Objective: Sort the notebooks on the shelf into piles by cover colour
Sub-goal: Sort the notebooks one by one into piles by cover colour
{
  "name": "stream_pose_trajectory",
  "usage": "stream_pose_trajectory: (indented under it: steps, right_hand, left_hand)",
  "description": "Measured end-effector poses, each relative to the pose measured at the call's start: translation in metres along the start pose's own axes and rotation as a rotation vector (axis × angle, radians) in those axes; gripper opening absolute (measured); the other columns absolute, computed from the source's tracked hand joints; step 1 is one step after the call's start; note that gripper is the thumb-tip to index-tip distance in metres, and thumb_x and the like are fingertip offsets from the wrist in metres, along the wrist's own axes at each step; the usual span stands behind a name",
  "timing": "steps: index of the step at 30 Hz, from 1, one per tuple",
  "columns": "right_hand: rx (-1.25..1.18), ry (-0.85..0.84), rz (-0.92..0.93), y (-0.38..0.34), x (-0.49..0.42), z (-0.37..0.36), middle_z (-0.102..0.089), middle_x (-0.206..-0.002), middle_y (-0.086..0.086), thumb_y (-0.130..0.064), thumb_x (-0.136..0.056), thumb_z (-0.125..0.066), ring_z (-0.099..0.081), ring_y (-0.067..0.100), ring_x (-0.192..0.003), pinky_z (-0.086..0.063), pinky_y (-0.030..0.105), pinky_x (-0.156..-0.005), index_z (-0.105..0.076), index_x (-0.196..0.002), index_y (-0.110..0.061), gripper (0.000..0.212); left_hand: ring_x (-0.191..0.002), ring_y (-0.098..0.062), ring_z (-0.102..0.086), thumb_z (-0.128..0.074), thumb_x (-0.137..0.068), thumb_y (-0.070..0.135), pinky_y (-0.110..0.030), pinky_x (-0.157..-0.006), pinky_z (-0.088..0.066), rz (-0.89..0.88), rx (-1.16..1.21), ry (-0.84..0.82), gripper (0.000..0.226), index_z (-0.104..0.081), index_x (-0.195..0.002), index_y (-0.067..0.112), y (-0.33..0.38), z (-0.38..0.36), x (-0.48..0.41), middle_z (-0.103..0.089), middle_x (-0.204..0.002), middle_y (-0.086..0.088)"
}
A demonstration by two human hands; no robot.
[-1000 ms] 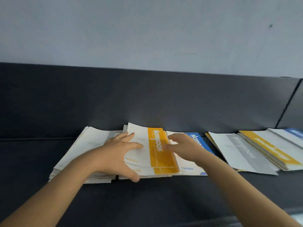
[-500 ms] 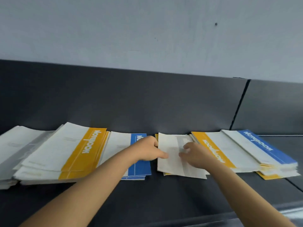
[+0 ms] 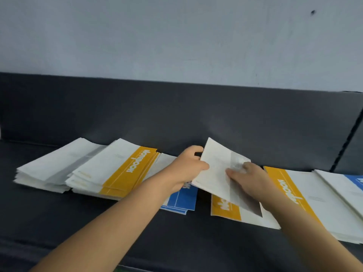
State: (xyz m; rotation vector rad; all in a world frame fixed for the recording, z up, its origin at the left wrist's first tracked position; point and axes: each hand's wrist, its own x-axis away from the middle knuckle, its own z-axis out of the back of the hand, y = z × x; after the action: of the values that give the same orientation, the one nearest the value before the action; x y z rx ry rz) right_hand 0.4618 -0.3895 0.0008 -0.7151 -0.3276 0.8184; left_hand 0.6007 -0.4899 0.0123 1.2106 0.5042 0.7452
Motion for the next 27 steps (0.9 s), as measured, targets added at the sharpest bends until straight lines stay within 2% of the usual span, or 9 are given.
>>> stream_pose_trajectory:
  steps: [3, 7, 9, 12, 14, 17, 20, 23, 27]
  right_hand:
    - [-0.152, 0.053, 0.056, -0.032, 0.010, -0.013, -0.048, -0.081, -0.003, -0.032, -0.090, -0.062, -0.048, 0.010, -0.071, -0.041, 0.027, -0.061, -0.056, -0.111, -0.006, 0.035]
    - [-0.292, 0.012, 0.191, -0.094, 0.026, -0.058, -0.062, -0.082, 0.002, -0.021, -0.082, -0.073, -0.062, 0.019, -0.074, -0.052, 0.031, -0.061, -0.061, -0.093, -0.005, 0.023]
    - [-0.367, -0.012, 0.250, -0.131, 0.034, -0.090, -0.066, -0.092, 0.002, -0.018, -0.080, -0.075, -0.065, 0.022, -0.085, -0.055, 0.036, -0.072, -0.063, -0.103, -0.007, 0.028]
    - [-0.339, 0.014, 0.296, -0.192, 0.042, -0.144, -0.054, -0.105, -0.005, -0.022, -0.084, -0.070, -0.054, 0.014, -0.094, -0.047, 0.025, -0.072, -0.052, -0.130, -0.011, 0.050]
    - [-0.259, 0.036, 0.354, -0.229, 0.042, -0.177, -0.055, -0.110, -0.002, -0.025, -0.086, -0.068, -0.054, 0.016, -0.094, -0.051, 0.028, -0.073, -0.055, -0.123, -0.012, 0.041]
    - [-0.126, 0.032, 0.381, -0.273, 0.038, -0.215, -0.052, -0.119, -0.001, -0.027, -0.089, -0.064, -0.049, 0.014, -0.093, -0.039, 0.013, -0.057, -0.050, -0.124, -0.015, 0.040]
    - [0.007, 0.018, 0.368, -0.295, 0.034, -0.249, -0.045, -0.138, 0.006, -0.031, -0.090, -0.062, -0.047, 0.023, -0.121, -0.039, 0.024, -0.084, -0.038, -0.139, -0.012, 0.058]
    - [0.404, -0.100, 0.368, -0.294, 0.027, -0.285, -0.044, -0.142, 0.010, -0.044, -0.094, -0.045, -0.031, 0.026, -0.136, -0.023, 0.038, -0.109, -0.039, -0.138, -0.012, 0.054]
    - [0.822, -0.141, 0.334, -0.284, 0.022, -0.309, -0.030, -0.152, 0.011, -0.044, -0.100, -0.017, -0.012, 0.024, -0.145, -0.002, 0.056, -0.116, -0.030, -0.145, -0.009, 0.059]
  left_hand:
    - [-0.105, -0.025, -0.066, -0.055, -0.090, 0.001, -0.042, -0.091, -0.053, -0.060, -0.030, 0.045, 0.037, -0.054, -0.124, 0.016, 0.006, 0.050, 0.014, -0.068, -0.113, -0.007]
    - [-0.095, -0.013, -0.068, -0.066, -0.087, 0.006, -0.034, -0.083, -0.056, -0.128, -0.194, 0.108, 0.035, -0.060, -0.118, 0.019, -0.007, 0.131, 0.037, -0.070, -0.106, 0.003]
    - [-0.095, -0.009, -0.067, -0.072, -0.083, 0.012, -0.032, -0.082, -0.057, -0.162, -0.263, 0.162, 0.038, -0.060, -0.117, 0.022, -0.019, 0.178, 0.050, -0.070, -0.106, 0.008]
    - [-0.093, -0.009, -0.068, -0.078, -0.078, 0.016, -0.039, -0.085, -0.057, -0.170, -0.327, 0.213, 0.039, -0.061, -0.113, 0.024, -0.038, 0.252, 0.062, -0.071, -0.103, 0.010]
    - [-0.092, -0.010, -0.067, -0.078, -0.077, 0.020, -0.040, -0.084, -0.057, -0.159, -0.401, 0.232, 0.038, -0.061, -0.111, 0.024, -0.051, 0.298, 0.065, -0.069, -0.102, 0.009]
    - [-0.093, -0.014, -0.064, -0.077, -0.078, 0.025, -0.040, -0.082, -0.056, -0.129, -0.495, 0.270, 0.039, -0.059, -0.111, 0.020, -0.069, 0.350, 0.057, -0.065, -0.106, 0.005]
    - [-0.110, -0.021, -0.053, -0.074, -0.079, 0.037, -0.035, -0.088, -0.049, -0.059, -0.699, 0.258, 0.055, -0.049, -0.122, 0.014, -0.091, 0.372, 0.044, -0.052, -0.124, -0.004]
    - [-0.137, -0.031, -0.026, -0.056, -0.086, 0.061, -0.040, -0.107, -0.028, 0.051, -1.052, 0.179, 0.093, -0.017, -0.149, 0.005, -0.124, 0.371, 0.037, -0.027, -0.151, -0.012]
    - [-0.149, -0.028, 0.007, -0.019, -0.097, 0.063, -0.045, -0.119, -0.005, 0.063, -1.163, 0.094, 0.083, 0.006, -0.155, 0.009, -0.159, 0.366, 0.037, 0.007, -0.163, -0.013]
